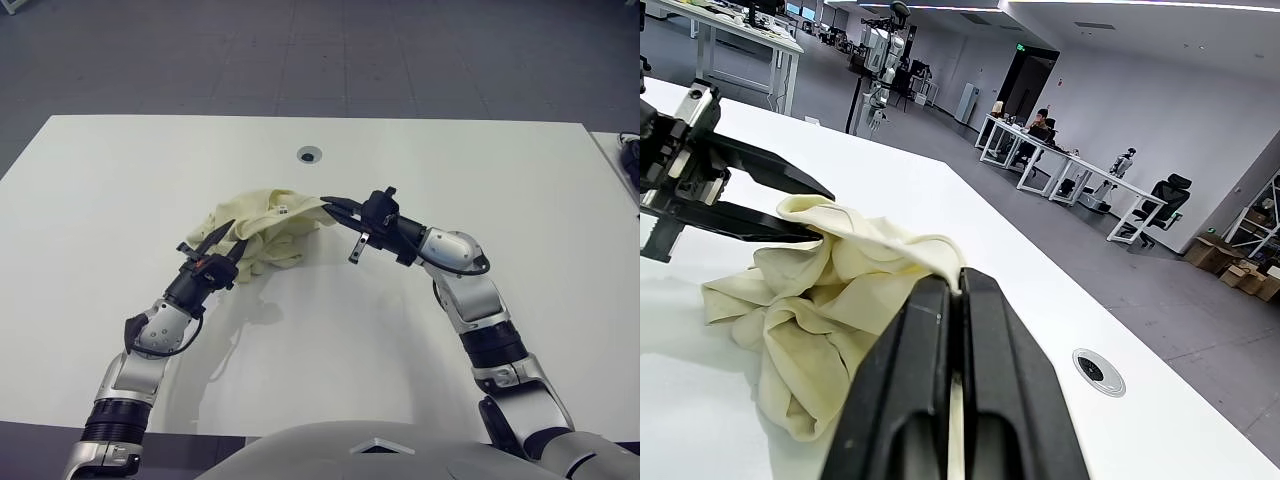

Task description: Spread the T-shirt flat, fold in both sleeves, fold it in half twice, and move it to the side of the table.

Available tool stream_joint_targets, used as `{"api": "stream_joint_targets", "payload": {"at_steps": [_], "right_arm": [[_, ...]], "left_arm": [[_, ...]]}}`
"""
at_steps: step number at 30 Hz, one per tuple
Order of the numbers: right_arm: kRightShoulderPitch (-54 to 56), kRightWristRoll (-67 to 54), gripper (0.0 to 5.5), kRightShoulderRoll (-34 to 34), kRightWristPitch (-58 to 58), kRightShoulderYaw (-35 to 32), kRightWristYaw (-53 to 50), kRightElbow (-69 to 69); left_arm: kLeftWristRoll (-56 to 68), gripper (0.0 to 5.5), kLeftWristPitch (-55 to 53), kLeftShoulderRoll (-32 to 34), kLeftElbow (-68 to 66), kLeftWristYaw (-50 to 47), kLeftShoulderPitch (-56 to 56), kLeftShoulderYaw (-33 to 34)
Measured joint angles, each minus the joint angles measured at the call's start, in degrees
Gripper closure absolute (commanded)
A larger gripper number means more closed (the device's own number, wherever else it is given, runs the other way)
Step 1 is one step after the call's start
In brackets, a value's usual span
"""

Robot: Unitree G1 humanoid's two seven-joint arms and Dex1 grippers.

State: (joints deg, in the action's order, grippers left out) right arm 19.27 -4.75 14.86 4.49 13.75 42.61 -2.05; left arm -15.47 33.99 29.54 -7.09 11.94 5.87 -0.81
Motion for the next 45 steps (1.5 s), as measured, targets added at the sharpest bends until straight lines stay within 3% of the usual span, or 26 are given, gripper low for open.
{"api": "stream_joint_targets", "payload": {"at_steps": [5,16,24,29,36,45], "right_arm": [[0.00,-0.05,5.50,0.13,0.00,0.02,0.01,0.40],[-1.24,-0.06,5.50,1.57,0.79,-0.45,0.07,0.44],[-5.48,-1.32,5.50,6.80,2.73,-5.40,0.57,-0.83],[-9.70,-4.55,5.50,10.53,2.62,-10.29,1.56,2.21],[-11.16,-9.13,5.50,15.62,-0.25,-17.20,1.64,11.33],[-1.38,-10.88,5.50,21.86,-5.49,-22.44,1.16,14.25]], "left_arm": [[0.01,5.49,0.43,0.00,-0.18,-0.02,-0.01,0.00],[2.29,5.49,0.92,0.76,3.66,1.59,0.30,0.44],[7.77,5.49,-4.82,8.22,12.21,11.75,0.12,2.14],[7.92,5.49,-9.36,9.57,17.16,16.84,-3.03,0.96],[10.19,5.49,-15.61,11.49,20.48,25.67,-11.91,-1.81],[13.30,5.49,-21.12,19.70,12.48,41.19,-37.03,-2.95]]}}
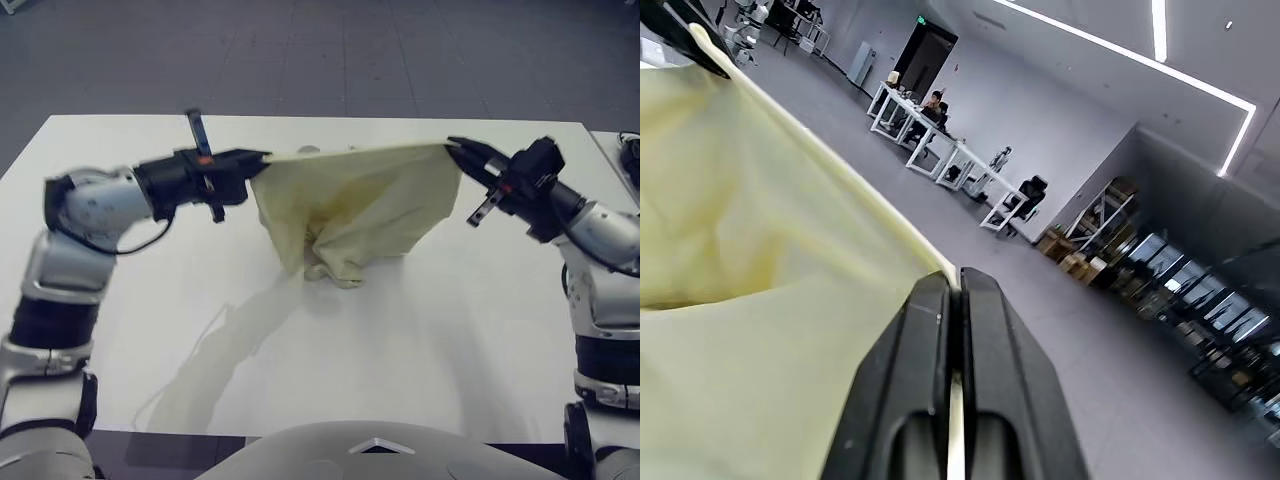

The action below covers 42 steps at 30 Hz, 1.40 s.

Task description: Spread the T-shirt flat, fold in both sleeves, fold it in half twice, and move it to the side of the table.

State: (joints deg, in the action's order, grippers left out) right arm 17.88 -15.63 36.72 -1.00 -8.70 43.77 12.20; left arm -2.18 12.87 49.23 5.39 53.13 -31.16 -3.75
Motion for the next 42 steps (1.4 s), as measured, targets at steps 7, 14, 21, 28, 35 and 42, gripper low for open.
{"api": "stream_joint_targets", "payload": {"at_steps": [7,14,21,28,35,42], "right_arm": [[16.77,0.78,5.50,4.85,-0.14,0.12,1.90,-10.17],[25.66,2.91,5.50,7.74,1.55,0.92,3.67,-15.72],[36.27,7.45,5.50,7.93,6.24,3.94,3.23,-26.35],[41.26,10.28,5.50,7.18,12.12,5.63,2.63,-35.95],[47.44,12.18,5.50,6.55,14.52,6.41,2.05,-40.74],[50.60,13.88,5.50,6.73,18.65,6.86,2.37,-46.65]], "left_arm": [[-4.55,5.49,5.21,1.60,-19.21,6.25,-24.15,-4.80],[-6.28,5.49,9.82,-0.96,-32.86,8.47,-38.28,-8.04],[-14.24,5.49,16.39,-4.40,-48.27,-2.95,-50.77,-9.55],[-19.71,5.49,22.98,-5.92,-57.91,-11.18,-54.44,-11.86],[-21.92,5.49,25.98,-5.66,-62.96,-14.02,-57.80,-12.81],[-22.46,5.49,28.60,-5.34,-63.04,-14.62,-57.80,-13.33]]}}
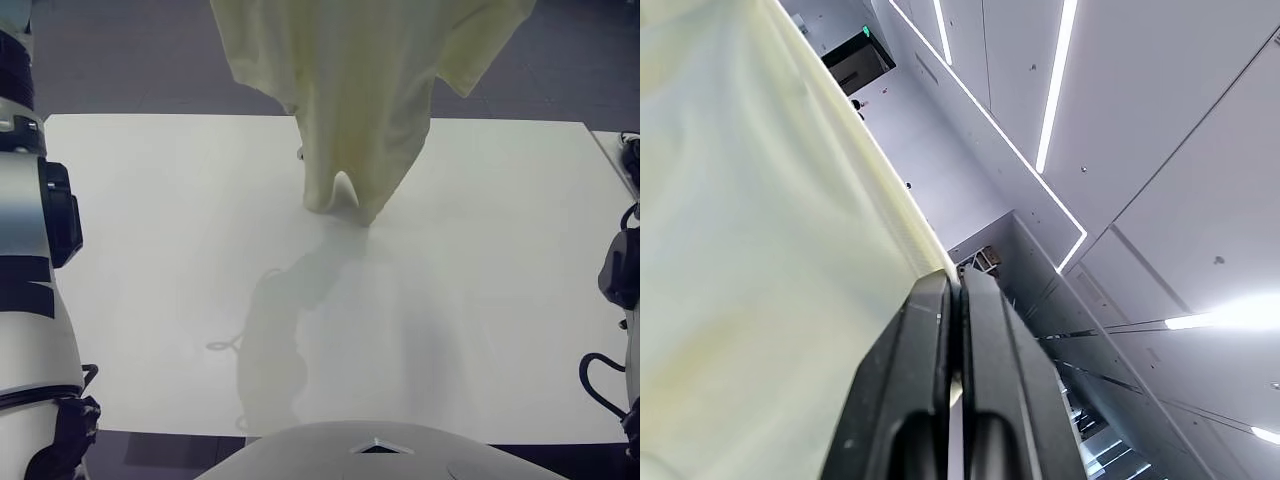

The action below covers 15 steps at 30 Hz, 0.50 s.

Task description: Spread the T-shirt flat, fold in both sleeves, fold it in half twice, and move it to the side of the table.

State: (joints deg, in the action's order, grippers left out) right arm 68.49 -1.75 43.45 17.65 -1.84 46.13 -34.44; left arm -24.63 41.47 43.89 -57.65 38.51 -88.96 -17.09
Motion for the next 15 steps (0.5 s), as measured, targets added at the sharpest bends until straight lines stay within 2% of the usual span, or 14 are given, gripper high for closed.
{"api": "stream_joint_targets", "payload": {"at_steps": [3,9,15], "right_arm": [[-7.67,-1.22,5.50,1.21,0.60,-0.31,1.81,5.43],[-33.03,-5.95,5.50,1.68,-4.01,-1.54,5.27,25.87],[-49.51,-14.27,5.50,4.83,-12.16,-8.29,7.12,46.74]], "left_arm": [[3.87,5.49,2.09,1.77,6.42,4.27,5.93,0.54],[16.47,5.49,-0.84,7.46,32.06,13.60,36.16,2.91],[26.05,5.49,-7.89,15.52,58.12,14.21,60.03,13.92]]}}
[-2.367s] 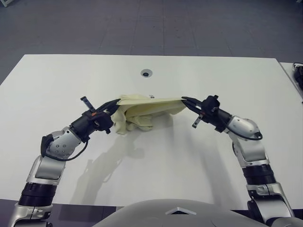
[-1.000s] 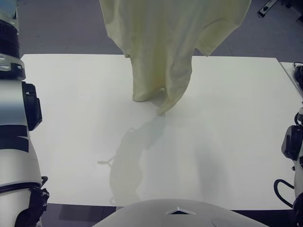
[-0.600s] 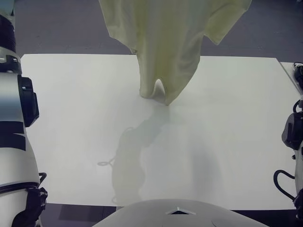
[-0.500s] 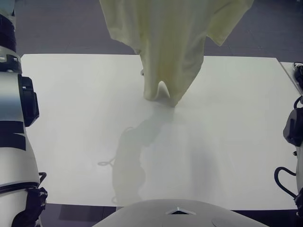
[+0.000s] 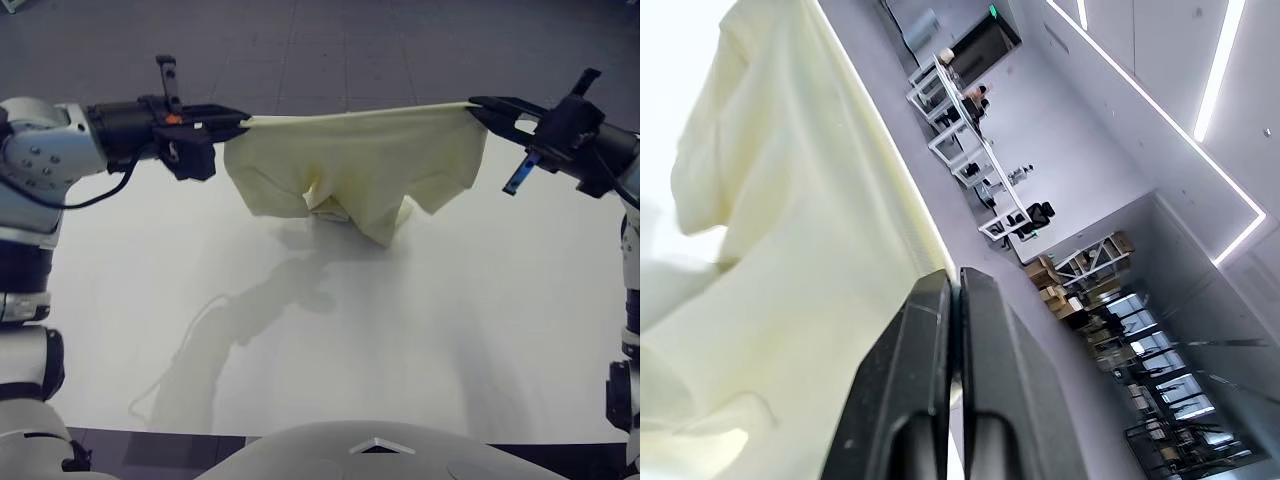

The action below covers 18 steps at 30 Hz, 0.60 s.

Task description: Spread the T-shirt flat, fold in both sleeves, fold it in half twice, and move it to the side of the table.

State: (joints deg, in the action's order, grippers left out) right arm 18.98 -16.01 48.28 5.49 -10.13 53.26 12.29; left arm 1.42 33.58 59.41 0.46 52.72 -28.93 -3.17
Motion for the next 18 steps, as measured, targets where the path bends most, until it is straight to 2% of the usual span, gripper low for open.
{"api": "stream_joint_targets", "payload": {"at_steps": [6,10,18], "right_arm": [[-18.50,-2.48,5.50,0.23,-5.06,-0.97,1.42,12.37],[-33.42,5.99,5.50,0.44,-2.01,4.49,2.40,16.09],[-36.67,2.77,5.50,-0.45,-4.71,8.04,2.72,21.78]], "left_arm": [[-0.28,5.49,-4.13,0.28,19.02,-0.70,27.91,7.03],[-6.25,5.49,-4.01,-0.30,24.64,-0.97,41.59,7.35],[-13.61,5.49,-2.82,-2.15,29.01,-2.33,48.72,3.99]]}}
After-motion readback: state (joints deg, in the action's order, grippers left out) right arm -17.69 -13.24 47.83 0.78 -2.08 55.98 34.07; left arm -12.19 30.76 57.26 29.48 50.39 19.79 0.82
